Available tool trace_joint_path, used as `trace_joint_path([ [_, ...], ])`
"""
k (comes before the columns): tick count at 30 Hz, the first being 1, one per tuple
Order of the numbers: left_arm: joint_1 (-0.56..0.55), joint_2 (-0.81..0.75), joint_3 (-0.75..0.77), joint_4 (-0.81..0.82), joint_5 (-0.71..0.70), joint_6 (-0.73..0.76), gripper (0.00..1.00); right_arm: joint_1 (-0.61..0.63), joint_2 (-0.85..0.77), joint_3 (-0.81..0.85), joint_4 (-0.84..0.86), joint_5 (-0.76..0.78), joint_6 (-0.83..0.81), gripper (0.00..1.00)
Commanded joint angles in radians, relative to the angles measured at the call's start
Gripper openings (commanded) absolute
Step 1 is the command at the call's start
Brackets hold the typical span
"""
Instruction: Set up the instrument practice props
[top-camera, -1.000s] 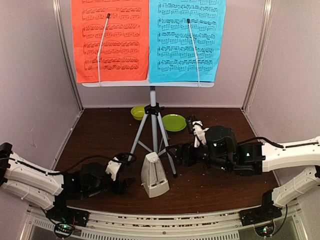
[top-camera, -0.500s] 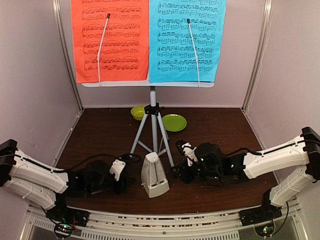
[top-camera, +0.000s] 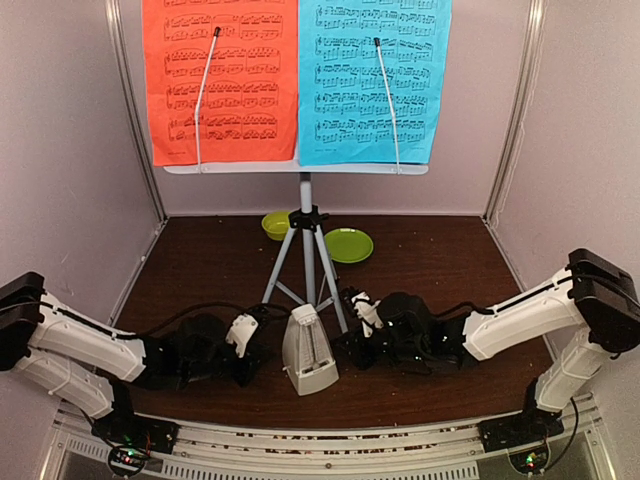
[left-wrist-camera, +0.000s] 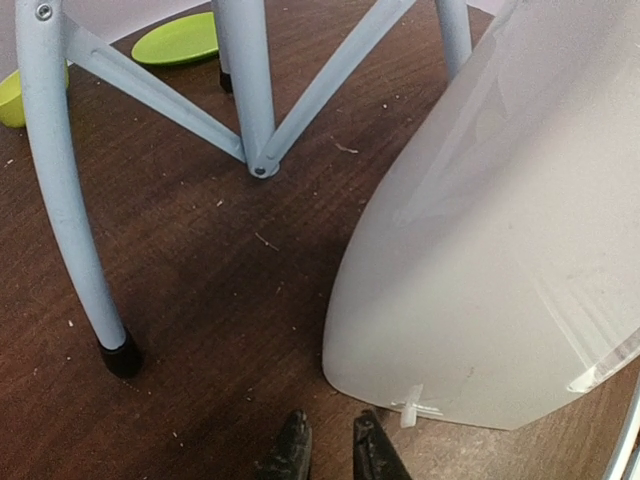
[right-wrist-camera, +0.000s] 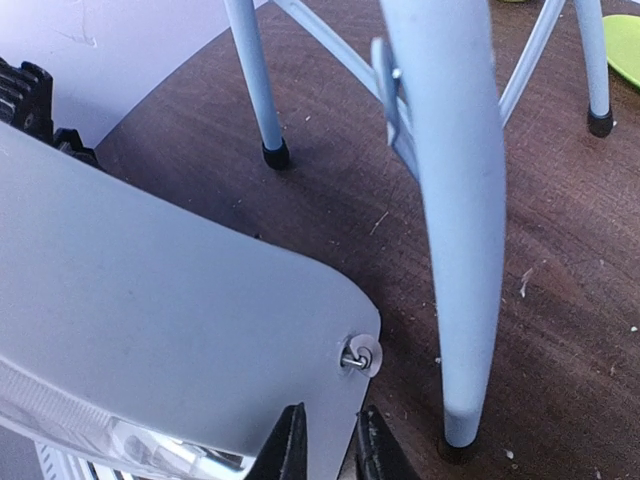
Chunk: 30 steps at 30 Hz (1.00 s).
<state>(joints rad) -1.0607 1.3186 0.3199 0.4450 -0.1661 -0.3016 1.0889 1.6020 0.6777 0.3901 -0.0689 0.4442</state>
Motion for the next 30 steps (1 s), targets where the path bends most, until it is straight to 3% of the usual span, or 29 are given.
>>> trace_joint_path([
  [1,0.013,0.021,0.033,0.066,0.050,0.013,0.16,-0.004,0.026,-0.021,0.088,-0.060,0.007,0.18],
  [23,0.091,0.224,0.227,0.061,0.188,0.053,0.12,0.032,0.059,-0.046,0.129,-0.240,0.025,0.16],
  [26,0.091,0.170,0.221,0.035,0.167,0.054,0.12,0.038,0.061,-0.043,0.128,-0.248,0.026,0.16],
  [30,0.091,-0.002,0.191,-0.059,0.054,0.030,0.21,0.039,0.023,-0.073,0.149,-0.232,0.031,0.18],
])
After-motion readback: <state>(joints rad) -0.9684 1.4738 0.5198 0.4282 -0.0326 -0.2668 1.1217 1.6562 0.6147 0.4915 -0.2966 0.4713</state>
